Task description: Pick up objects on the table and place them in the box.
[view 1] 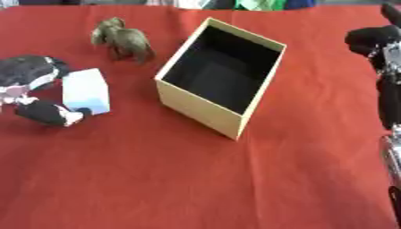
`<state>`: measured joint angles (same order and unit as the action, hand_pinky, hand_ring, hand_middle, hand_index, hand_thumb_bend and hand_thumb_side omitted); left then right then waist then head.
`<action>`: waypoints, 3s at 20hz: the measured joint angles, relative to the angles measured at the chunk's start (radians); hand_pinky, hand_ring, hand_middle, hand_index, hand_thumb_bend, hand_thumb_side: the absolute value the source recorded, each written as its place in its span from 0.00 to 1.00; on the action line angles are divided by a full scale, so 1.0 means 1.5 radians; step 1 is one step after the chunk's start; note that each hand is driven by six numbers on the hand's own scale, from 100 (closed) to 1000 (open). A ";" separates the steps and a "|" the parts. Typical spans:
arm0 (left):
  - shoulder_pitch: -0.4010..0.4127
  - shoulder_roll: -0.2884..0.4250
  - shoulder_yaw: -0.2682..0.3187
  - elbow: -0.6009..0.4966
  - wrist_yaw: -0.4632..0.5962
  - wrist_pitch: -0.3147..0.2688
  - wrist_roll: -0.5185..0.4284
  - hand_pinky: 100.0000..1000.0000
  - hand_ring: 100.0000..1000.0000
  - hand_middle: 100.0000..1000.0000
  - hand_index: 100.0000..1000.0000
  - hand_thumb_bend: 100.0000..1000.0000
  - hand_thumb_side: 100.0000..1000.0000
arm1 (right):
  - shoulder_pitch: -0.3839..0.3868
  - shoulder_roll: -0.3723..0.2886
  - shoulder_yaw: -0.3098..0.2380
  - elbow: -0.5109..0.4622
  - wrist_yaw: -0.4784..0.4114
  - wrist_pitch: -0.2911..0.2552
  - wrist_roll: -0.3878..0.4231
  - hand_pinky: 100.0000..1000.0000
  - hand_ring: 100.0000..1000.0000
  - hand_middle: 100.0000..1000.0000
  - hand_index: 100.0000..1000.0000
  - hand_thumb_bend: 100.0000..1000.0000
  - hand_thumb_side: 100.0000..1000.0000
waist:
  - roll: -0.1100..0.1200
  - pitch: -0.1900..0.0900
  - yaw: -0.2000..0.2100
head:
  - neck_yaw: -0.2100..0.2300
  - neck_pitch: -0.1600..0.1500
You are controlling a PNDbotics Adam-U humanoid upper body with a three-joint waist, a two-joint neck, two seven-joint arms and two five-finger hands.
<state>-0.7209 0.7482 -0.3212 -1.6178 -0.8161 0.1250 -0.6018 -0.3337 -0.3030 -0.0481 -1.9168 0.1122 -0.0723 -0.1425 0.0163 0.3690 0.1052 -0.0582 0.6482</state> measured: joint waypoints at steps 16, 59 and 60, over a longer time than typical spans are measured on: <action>-0.116 -0.042 -0.006 -0.053 0.041 0.012 -0.027 0.62 0.75 0.69 0.72 0.00 0.28 | 0.001 0.000 0.001 0.000 0.000 0.001 0.001 0.79 0.74 0.63 1.00 0.00 0.88 | 0.001 -0.010 -0.004 | -0.005 0.000; -0.243 -0.259 -0.063 0.223 -0.041 -0.098 0.027 0.69 0.85 0.81 0.86 0.13 0.84 | -0.018 0.000 0.016 0.000 -0.010 -0.002 0.017 0.79 0.74 0.63 1.00 0.00 0.90 | 0.012 0.017 -0.052 | 0.010 -0.006; -0.243 -0.259 -0.062 0.225 -0.041 -0.101 0.026 0.69 0.85 0.82 0.86 0.15 0.85 | -0.018 0.001 0.016 0.000 -0.010 -0.002 0.018 0.79 0.74 0.63 1.00 0.00 0.90 | 0.012 0.017 -0.053 | 0.009 -0.005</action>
<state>-1.0847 0.3591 -0.4146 -1.2803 -0.8779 -0.0262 -0.5629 -0.3607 -0.3021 -0.0242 -1.9167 0.0974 -0.0754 -0.1162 0.0347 0.3948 0.0263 -0.0453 0.6402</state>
